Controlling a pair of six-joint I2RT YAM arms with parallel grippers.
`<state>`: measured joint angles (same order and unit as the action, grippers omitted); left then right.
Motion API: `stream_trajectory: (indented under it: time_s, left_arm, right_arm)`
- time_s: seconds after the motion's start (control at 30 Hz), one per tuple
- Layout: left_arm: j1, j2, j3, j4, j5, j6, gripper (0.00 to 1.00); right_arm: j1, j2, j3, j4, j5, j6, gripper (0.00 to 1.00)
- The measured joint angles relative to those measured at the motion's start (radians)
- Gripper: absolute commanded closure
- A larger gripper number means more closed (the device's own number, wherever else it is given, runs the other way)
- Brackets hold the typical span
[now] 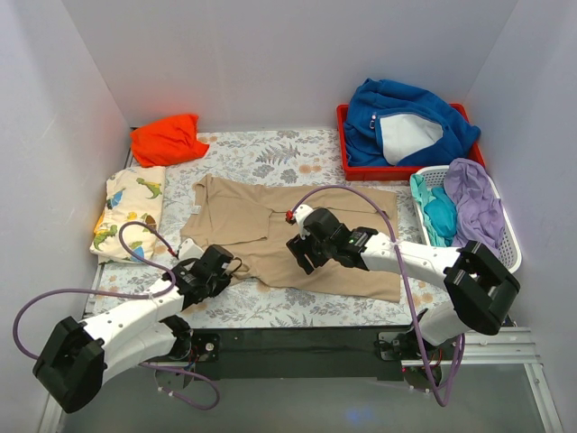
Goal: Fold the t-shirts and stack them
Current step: Fold the tshirt
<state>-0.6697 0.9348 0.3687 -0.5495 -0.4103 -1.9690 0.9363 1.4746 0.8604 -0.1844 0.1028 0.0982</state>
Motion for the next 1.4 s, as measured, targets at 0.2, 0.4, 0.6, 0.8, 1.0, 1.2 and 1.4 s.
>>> stream_trajectory:
  time_s: [0.2,0.4,0.6,0.8,1.0,1.2,1.4]
  left_arm:
    - [0.0,-0.094,0.047,-0.127,0.066,0.026,1.0]
    - [-0.001,-0.12,0.14,-0.216,0.096,0.033,1.0]
    - [-0.001,-0.122,0.283,-0.338,0.096,0.043,1.0]
    - [-0.001,-0.145,0.394,-0.444,0.109,0.045,1.0]
    - [-0.002,-0.165,0.415,-0.541,0.171,0.046,1.0]
    - [-0.002,-0.162,0.517,-0.613,0.213,0.061,1.0]
    - [-0.002,-0.079,0.632,-0.617,0.227,0.116,0.98]
  right_arm:
    - [0.0,0.0,0.0,-0.001,0.018,0.0,0.27]
    - [0.0,0.005,0.001,-0.008,0.034,-0.001,0.27]
    - [0.0,0.011,0.002,-0.027,0.038,-0.002,0.27]
    - [0.0,0.034,0.026,-0.032,0.036,-0.008,0.27]
    - [0.0,0.059,0.029,-0.036,0.032,-0.013,0.27]
    - [0.0,0.071,0.044,-0.043,0.029,-0.016,0.28]
    - [0.0,0.08,0.047,-0.045,0.024,-0.016,0.28]
